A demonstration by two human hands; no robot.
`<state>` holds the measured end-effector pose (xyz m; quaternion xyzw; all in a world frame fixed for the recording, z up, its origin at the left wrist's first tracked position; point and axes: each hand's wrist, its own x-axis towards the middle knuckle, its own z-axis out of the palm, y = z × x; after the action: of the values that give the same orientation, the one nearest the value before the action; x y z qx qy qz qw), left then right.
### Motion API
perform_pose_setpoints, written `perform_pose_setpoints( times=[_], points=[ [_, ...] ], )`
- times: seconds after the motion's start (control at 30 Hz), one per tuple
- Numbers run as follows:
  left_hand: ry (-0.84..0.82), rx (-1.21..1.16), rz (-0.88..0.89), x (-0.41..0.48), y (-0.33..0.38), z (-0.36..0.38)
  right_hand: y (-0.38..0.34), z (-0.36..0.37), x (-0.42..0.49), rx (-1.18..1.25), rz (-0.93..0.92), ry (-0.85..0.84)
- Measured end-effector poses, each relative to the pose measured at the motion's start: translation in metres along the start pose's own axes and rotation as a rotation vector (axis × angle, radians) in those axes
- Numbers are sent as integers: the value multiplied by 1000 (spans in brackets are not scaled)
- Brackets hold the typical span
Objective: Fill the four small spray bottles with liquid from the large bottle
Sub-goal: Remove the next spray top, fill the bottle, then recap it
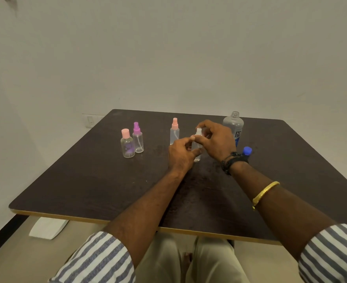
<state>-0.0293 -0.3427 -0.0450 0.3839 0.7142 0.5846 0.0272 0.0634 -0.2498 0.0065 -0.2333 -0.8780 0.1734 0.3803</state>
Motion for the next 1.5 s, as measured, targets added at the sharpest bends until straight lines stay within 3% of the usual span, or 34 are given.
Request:
perform_pose_setpoints(
  times=[0.23,0.57,0.7,1.0,1.17,1.5],
  points=[
    [7,-7,-5,3,-4,2,-5,-2,-6,96,-55,-42],
    [1,-30,8,3,-3,3,4,6,-4,14,-32,0],
    [-3,-43,10,3,-2,2,0,2,-3,151,-46,-17],
    [-3,-32,0,2,-2,3,5,5,-1,67,-41,-29],
    [-20,-60,8,3,-3,2,1,-1,-1,239,-4,-95],
    [6,-9,10,2,-2,2,11,5,-1,97,-25,-25]
  ],
)
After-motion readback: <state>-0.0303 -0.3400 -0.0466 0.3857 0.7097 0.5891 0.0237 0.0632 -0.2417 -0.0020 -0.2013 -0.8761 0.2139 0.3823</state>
